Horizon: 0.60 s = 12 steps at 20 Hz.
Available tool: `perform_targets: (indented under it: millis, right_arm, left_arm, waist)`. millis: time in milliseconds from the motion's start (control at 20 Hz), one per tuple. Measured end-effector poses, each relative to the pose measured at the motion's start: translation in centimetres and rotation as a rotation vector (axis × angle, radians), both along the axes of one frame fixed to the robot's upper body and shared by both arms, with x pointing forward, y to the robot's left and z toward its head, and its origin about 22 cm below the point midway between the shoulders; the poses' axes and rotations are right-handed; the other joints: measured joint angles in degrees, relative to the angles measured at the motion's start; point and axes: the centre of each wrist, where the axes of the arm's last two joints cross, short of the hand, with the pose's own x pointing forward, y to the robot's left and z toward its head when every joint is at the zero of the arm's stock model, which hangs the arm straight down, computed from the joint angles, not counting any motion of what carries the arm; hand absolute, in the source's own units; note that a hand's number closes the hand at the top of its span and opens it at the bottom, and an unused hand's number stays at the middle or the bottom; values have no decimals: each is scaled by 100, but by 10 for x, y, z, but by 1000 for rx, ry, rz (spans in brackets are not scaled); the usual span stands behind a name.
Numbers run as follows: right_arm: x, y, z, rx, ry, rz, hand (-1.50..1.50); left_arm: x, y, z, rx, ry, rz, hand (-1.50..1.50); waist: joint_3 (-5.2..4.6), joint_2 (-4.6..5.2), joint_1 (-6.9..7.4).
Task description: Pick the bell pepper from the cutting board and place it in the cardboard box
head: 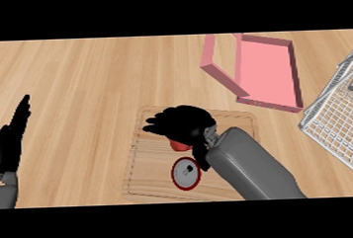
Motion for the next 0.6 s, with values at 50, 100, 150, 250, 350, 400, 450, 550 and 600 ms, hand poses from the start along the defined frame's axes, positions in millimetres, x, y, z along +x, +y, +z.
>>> perform_targets:
  millis: [50, 100, 150, 250, 350, 400, 450, 550, 600]
  right_arm:
    - [2, -4, 1, -18, -2, -5, -150]
    - [-1, -3, 0, -34, -4, -8, -150]
    - [-3, -1, -1, -48, -10, -14, -150]
    - [-3, 1, -9, -79, -18, -29, -150]
    - [-7, 5, -16, -103, -20, -52, -150]
    - [-9, 6, -20, -109, -20, -60, -150]
    - [-11, 7, -26, -120, -21, -67, -150]
    - [-8, 7, -25, -130, -26, -76, 150]
    - [-5, 9, -27, -128, -35, -86, 150]
  left_arm:
    - [-2, 1, 3, 4, 0, -1, 0]
    - [-2, -2, 0, 1, 3, -2, 0]
    - [-3, -1, 4, 3, 4, -2, 0]
    - [-3, -1, 3, 0, 2, -3, 0]
    - [-6, 1, 3, 0, 3, -3, 0]
    - [-3, 3, 1, 0, 4, -3, 0]
    - [-2, 0, 3, -2, 6, -7, 0]
    - [-1, -5, 0, 0, 5, -2, 0]
    - [0, -5, 1, -1, 7, -7, 0]
  waist:
    - [0, -1, 5]
    - [0, -2, 1]
    - [0, -2, 5]
    - [0, 0, 11]
    - [0, 2, 18]
    - [0, 3, 13]
    - [-1, 2, 15]
    - [0, 5, 13]
    - [0, 5, 22]
